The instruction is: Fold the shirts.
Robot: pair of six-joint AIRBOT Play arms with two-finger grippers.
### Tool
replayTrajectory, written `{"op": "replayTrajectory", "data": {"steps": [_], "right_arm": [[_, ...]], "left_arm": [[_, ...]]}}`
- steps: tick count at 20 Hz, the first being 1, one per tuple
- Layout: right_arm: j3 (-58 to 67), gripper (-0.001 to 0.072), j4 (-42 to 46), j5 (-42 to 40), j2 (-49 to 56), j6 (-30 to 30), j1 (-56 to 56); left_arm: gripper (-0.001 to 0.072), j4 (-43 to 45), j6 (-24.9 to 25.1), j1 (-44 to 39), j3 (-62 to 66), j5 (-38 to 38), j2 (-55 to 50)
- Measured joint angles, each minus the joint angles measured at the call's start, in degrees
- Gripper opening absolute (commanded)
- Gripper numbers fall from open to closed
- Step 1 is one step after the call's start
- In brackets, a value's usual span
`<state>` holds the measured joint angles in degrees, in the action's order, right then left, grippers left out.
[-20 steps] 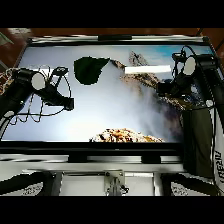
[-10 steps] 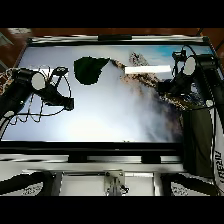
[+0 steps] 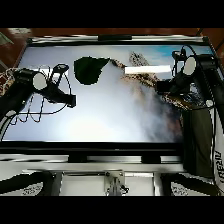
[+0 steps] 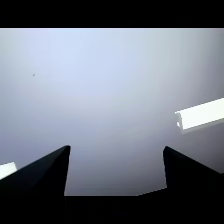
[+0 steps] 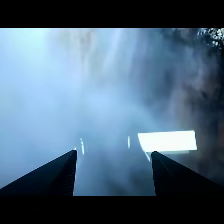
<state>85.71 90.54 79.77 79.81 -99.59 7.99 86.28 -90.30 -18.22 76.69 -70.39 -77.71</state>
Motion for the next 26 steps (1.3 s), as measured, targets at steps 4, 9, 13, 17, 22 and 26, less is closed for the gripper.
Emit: {"op": "replayTrajectory", "data": {"steps": [4, 9, 13, 17, 22, 26], "right_arm": [[0.0, 0.059, -0.63, -0.17, 0.0, 0.0, -0.02], [0.0, 0.059, -1.27, -0.37, 0.0, 0.0, -0.02], [0.0, 0.059, -2.84, -0.66, 0.0, -0.09, 0.09], [0.0, 0.059, -4.07, -0.66, 0.0, -0.11, 0.09], [0.0, 0.059, -4.87, -0.7, 0.0, -0.2, 0.09], [0.0, 0.059, -5.14, -0.7, 0.0, -0.24, 0.09]], "left_arm": [[0.072, -4.61, -0.61, 0.0, 0.0, 5.73, -2.51], [0.0713, -6.84, -0.83, 1.27, 2.05, 16.04, -6.6], [0.0713, -7.3, 0.33, 4.61, 12.66, 22.71, -15.91], [0.0713, -8.68, 1.14, 7.58, 23.85, 25.4, -27.98], [0.0713, -10.08, 1.88, 8.83, 31.3, 27.71, -38.1], [0.0708, -10.32, 2.08, 9.03, 32.79, 29.35, -41.38]]}}
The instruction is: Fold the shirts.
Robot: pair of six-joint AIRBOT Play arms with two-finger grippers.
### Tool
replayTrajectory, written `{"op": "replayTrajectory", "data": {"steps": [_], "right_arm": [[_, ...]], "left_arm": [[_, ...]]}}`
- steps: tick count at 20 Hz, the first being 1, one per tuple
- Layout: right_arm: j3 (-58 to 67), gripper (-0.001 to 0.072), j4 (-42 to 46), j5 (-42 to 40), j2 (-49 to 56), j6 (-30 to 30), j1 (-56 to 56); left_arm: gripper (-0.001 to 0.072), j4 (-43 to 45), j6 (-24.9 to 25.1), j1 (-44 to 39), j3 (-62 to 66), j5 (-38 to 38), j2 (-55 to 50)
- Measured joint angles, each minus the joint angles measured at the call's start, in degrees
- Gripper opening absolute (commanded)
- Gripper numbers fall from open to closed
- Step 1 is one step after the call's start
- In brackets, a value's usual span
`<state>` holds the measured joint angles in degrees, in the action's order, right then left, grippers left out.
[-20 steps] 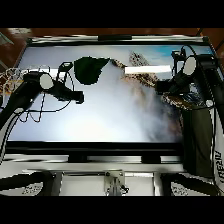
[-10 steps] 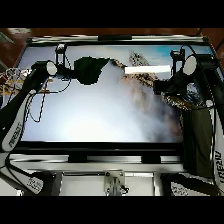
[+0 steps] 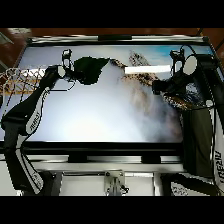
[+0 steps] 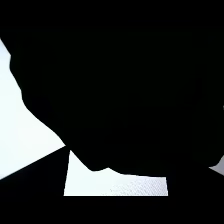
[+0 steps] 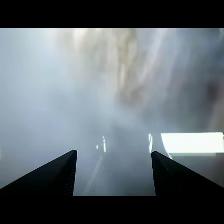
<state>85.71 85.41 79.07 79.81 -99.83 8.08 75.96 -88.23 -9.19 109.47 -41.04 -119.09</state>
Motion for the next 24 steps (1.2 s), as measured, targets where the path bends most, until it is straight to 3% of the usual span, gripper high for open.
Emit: {"op": "replayTrajectory", "data": {"steps": [2, 3, 4, 7, 11, 13, 14, 24], "right_arm": [[0.0, 0.059, 0.0, 0.0, 0.0, -0.04, 0.0], [0.0, 0.059, -0.02, 0.0, 0.0, -0.11, 0.0], [0.0, 0.059, -0.04, 0.0, 0.0, -0.24, 0.0], [0.0, 0.0589, -0.09, 0.02, 0.0, -0.44, 0.0], [0.0, 0.059, -0.09, 0.52, 0.0, -0.48, 0.0], [0.0, 0.059, -0.09, 0.94, 0.0, -0.48, 0.0], [0.0, 0.059, -0.09, 0.92, 0.0, -0.48, 0.0], [0.09, 0.059, -0.02, 0.9, 0.0, -0.26, 0.0]], "left_arm": [[0.0697, -0.13, 0.09, 0.04, 0.24, 0.83, -0.83], [0.0583, -0.15, 0.09, 0.07, 0.35, 1.66, -1.09], [0.053, -0.15, 0.09, 0.09, 0.39, 2.01, -1.25], [0.0519, -0.17, 0.11, 0.11, 0.5, 4.24, -1.9], [0.035, -0.31, 0.09, 0.15, 0.5, 6.8, -2.62], [0.0121, -0.35, 0.04, 0.17, 0.5, 7.45, -2.89], [0.0051, -0.35, 0.02, 0.2, 0.5, 7.87, -2.93], [0.0033, -0.37, 1.84, -0.7, 2.95, 8.81, 2.75]]}}
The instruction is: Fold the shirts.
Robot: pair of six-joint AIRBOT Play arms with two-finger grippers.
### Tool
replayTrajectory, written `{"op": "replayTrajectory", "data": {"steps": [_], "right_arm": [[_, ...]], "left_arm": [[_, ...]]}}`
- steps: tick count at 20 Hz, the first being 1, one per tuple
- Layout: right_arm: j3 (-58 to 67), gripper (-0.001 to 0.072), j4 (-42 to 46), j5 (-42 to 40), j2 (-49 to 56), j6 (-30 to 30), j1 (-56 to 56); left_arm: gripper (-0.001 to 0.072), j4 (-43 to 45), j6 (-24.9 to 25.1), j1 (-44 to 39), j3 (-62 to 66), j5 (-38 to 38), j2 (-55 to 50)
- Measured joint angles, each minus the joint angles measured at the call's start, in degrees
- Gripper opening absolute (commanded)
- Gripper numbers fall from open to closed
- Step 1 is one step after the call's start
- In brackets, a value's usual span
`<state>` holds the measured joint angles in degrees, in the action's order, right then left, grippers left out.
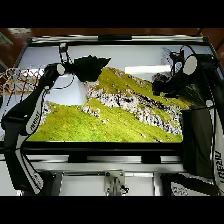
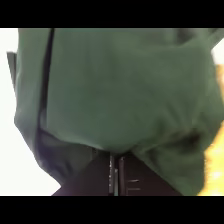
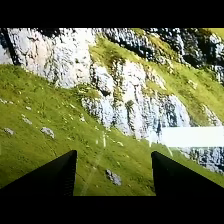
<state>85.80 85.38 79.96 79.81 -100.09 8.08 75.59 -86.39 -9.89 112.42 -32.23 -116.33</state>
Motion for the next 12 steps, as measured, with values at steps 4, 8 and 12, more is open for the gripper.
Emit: {"op": "replayTrajectory", "data": {"steps": [4, 8, 12], "right_arm": [[3.08, 0.059, 0.59, 1.11, -0.72, 1.09, 0.0], [10.78, 0.059, 3.17, 2.01, -4.74, 1.73, -0.02], [17.07, 0.059, 4.68, 2.34, -11.34, 1.09, -0.11]], "left_arm": [[0.0032, 0.02, 6.19, -2.58, 0.61, -2.89, 13.2], [0.0033, 0.0, 9.84, -6.71, 0.79, -9.03, 28.79], [0.0033, -0.07, 10.69, -12.09, 0.76, -18.53, 38.84]]}}
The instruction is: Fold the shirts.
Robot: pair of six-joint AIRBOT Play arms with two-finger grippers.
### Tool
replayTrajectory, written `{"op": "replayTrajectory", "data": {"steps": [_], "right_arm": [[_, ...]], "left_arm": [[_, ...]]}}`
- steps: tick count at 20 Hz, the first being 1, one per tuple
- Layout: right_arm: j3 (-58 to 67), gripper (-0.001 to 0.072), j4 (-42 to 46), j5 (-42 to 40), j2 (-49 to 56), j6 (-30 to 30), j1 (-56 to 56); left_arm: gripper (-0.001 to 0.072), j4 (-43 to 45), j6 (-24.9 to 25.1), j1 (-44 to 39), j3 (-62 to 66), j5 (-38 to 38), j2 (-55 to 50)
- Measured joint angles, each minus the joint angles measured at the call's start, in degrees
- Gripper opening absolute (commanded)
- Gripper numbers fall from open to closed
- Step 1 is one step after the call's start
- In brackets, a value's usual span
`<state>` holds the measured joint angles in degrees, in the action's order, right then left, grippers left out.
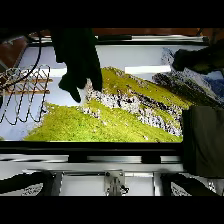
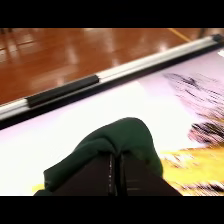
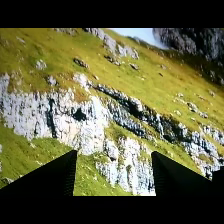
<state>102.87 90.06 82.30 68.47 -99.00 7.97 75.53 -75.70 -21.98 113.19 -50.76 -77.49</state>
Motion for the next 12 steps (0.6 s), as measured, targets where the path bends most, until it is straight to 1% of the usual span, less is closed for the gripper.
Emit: {"op": "replayTrajectory", "data": {"steps": [3, 5, 6, 7, 8, 9, 12], "right_arm": [[1.68, 0.059, 1.55, 1.66, -3.96, -0.57, 0.0], [2.03, 0.059, 3.13, 4.42, -5.4, -0.7, 0.0], [1.79, 0.059, 3.69, 5.88, -5.79, -0.39, 0.0], [1.18, 0.059, 4.17, 7.41, -6.03, -0.04, 0.0], [0.31, 0.0593, 4.42, 8.61, -6.27, 0.31, 0.0], [-1.05, 0.0673, 4.39, 9.44, -6.45, 0.72, 0.0], [-7.48, 0.0684, 3.69, 11.13, -6.67, 1.97, 0.0]], "left_arm": [[0.0033, 0.07, -0.68, -4.5, -1.79, -7.87, 1.81], [0.0035, 0.02, -1.22, -8.0, -5.53, -10.93, 1.79], [0.0086, 0.0, -1.75, -9.55, -7.98, -11.58, 1.55], [0.0239, 0.02, -2.62, -11.04, -10.95, -12.28, 1.16], [0.0435, 0.04, -3.67, -12.35, -13.92, -12.39, 0.76], [0.0598, 0.04, -4.9, -13.49, -17.0, -12.61, 0.37], [0.0608, 0.63, -8.28, -13.97, -23.39, -13.92, -0.11]]}}
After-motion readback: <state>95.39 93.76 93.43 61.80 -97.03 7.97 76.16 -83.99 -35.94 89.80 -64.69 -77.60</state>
